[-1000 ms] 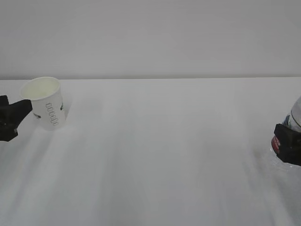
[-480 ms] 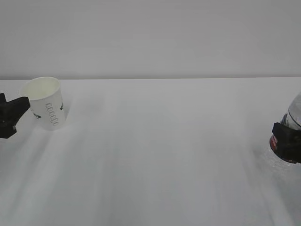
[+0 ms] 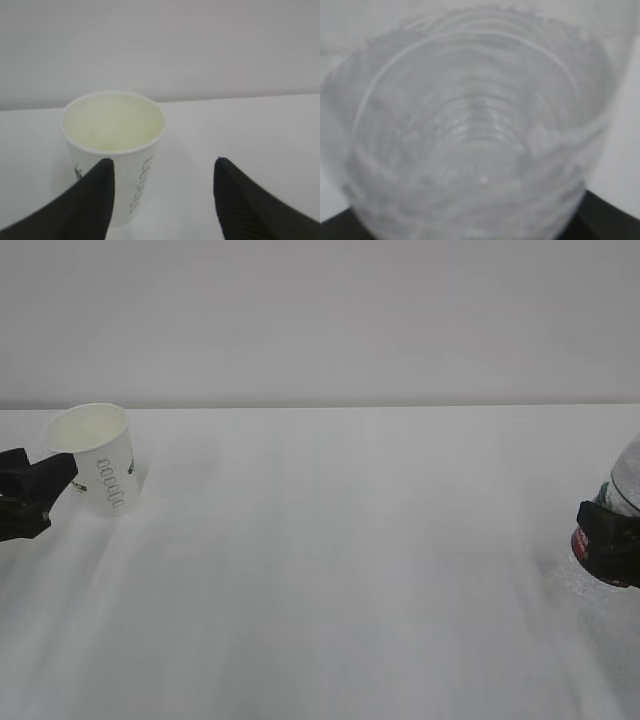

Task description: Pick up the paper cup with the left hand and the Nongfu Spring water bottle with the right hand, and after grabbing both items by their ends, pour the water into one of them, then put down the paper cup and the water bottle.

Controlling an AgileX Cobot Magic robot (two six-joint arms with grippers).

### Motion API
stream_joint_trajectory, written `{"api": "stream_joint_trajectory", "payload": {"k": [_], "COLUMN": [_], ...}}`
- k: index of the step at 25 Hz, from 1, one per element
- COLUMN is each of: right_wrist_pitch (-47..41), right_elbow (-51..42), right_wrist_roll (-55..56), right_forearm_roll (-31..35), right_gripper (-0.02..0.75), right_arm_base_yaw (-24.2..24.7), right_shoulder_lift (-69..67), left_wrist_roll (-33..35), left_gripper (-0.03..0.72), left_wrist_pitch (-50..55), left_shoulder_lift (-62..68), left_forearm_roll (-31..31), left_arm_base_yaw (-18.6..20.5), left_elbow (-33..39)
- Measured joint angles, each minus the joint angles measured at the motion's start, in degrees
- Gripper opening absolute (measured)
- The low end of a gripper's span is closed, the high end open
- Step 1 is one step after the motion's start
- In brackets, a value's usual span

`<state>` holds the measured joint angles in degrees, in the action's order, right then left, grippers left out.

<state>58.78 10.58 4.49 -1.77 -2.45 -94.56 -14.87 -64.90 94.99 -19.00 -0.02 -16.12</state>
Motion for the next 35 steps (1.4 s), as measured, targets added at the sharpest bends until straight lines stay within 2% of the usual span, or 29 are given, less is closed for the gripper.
{"api": "stream_joint_trajectory", "payload": {"k": [7, 12, 30, 35], "right_wrist_pitch": [0.0, 0.0, 0.21, 0.21], "right_elbow": [0.0, 0.12, 0.12, 0.12], "right_wrist_roll": [-0.1, -0.19, -0.64, -0.96], "right_forearm_roll": [-0.21, -0.21, -0.21, -0.21], "right_gripper": [0.468, 0.467, 0.467, 0.467], "right_arm_base_yaw": [0.0, 0.0, 0.0, 0.0], "right_shoulder_lift": [0.0, 0.0, 0.0, 0.0], "left_wrist_roll": [0.0, 0.0, 0.0, 0.0], "left_gripper": [0.622, 0.639, 0.645, 0.685], "left_wrist_pitch": [-0.45, -0.45, -0.6, -0.7], "left_shoulder_lift": [8.19, 12.87, 23.19, 26.05], "left_forearm_roll": [4.15, 4.77, 4.28, 4.36], "left_arm_base_yaw": [0.0, 0.0, 0.0, 0.0], "left_elbow": [-0.62, -0.99, -12.49, -15.76]}}
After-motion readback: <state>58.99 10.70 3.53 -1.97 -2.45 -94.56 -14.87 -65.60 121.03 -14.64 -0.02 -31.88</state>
